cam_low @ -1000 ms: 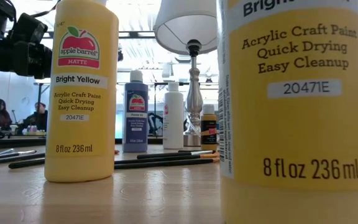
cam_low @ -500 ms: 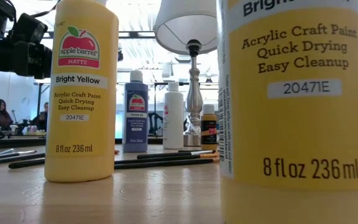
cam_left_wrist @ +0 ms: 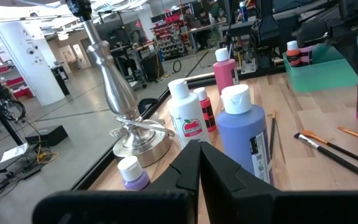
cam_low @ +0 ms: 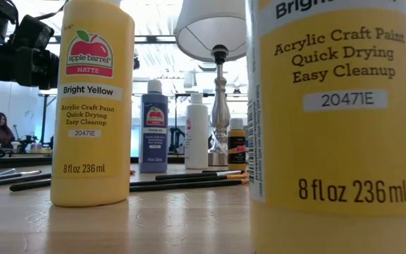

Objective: Pick & Place Paint Supplies
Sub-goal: Put the pink bottle into the green bin

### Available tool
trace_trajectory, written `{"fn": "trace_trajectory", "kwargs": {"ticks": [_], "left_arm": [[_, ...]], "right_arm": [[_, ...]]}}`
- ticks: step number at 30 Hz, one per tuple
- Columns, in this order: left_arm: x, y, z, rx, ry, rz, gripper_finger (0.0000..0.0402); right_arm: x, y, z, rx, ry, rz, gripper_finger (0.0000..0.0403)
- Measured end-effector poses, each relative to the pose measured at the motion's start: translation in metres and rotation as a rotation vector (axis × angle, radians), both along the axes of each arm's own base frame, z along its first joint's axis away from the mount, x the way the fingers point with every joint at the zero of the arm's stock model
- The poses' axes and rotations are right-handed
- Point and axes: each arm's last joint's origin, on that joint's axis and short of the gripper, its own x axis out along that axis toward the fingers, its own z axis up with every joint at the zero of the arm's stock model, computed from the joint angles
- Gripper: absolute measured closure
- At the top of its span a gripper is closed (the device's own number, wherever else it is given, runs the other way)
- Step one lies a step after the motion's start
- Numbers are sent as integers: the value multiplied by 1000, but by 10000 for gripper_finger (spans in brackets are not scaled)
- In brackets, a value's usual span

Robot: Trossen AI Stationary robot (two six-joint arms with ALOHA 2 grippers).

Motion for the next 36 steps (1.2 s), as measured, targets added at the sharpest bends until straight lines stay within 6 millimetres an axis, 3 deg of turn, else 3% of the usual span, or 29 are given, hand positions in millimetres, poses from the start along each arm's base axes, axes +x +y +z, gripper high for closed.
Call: {"fn": "trace_trajectory", "kwargs": {"ticks": [17,27,36], "left_arm": [[0,0,0,0,0,0,389],[0,0,0,0,0,0,389],[0,0,0,0,0,0,389]], "right_arm": [[-5,-1,4,-1,16,-1,287],[-26,9,37,39,38,-51,286],[-66,33,78,94,44,-117,280]]}}
